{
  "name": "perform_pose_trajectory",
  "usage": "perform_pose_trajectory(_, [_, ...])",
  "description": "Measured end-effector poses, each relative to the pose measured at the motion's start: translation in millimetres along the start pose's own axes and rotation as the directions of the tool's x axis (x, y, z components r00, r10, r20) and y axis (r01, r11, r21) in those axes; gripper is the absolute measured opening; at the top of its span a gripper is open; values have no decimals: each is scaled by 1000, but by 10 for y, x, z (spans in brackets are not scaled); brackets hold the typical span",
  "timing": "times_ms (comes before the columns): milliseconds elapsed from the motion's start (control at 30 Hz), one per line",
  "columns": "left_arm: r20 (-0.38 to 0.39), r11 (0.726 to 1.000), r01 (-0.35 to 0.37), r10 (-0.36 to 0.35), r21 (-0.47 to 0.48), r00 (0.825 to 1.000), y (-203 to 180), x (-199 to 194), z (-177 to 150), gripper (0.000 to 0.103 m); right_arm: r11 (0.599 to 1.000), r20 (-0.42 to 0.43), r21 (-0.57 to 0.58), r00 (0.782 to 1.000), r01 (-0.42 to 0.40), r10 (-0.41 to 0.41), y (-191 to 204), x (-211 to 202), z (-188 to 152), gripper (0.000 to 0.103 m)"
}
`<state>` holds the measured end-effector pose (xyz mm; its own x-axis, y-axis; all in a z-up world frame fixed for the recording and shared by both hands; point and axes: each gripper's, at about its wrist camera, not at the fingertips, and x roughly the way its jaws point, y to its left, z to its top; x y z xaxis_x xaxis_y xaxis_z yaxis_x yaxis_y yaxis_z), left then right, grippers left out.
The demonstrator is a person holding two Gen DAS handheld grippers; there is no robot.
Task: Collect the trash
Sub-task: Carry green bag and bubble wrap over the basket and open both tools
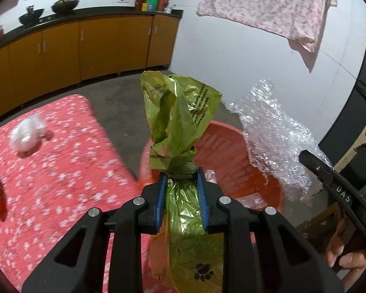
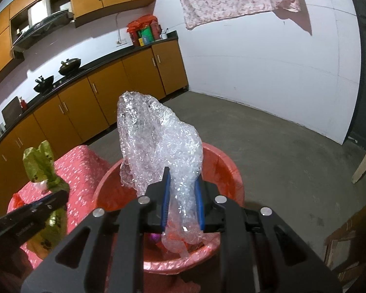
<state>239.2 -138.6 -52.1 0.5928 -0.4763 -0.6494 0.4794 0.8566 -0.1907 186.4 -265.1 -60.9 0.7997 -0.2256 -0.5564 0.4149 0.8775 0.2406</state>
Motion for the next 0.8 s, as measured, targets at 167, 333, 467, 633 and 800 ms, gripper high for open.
perform_pose_trajectory(167, [-30, 1000, 27, -27, 3, 999, -110, 216, 43, 24, 1000, -3, 16, 1000, 7, -7, -43, 82, -12, 19])
perform_pose_trajectory(333, [-48, 999, 34, -33, 11, 998, -193, 364, 63, 24, 999, -14, 31, 1000, 9, -9, -60, 179, -28, 19])
perform_pose_trajectory(467, [-56, 999, 42, -41, 13, 998, -226, 429, 90, 24, 999, -20, 34, 1000, 7, -6, -57, 243, -17, 19])
perform_pose_trajectory(633, [-70, 999, 44, -43, 19, 997, -259, 502, 78, 24, 999, -21, 34, 1000, -2, 2, -62, 284, 0, 19])
perform_pose_trajectory(800, [-75, 999, 41, -40, 13, 996, -256, 531, 82, 24, 999, -24, 36, 999, -23, 24, -65, 304, -11, 22])
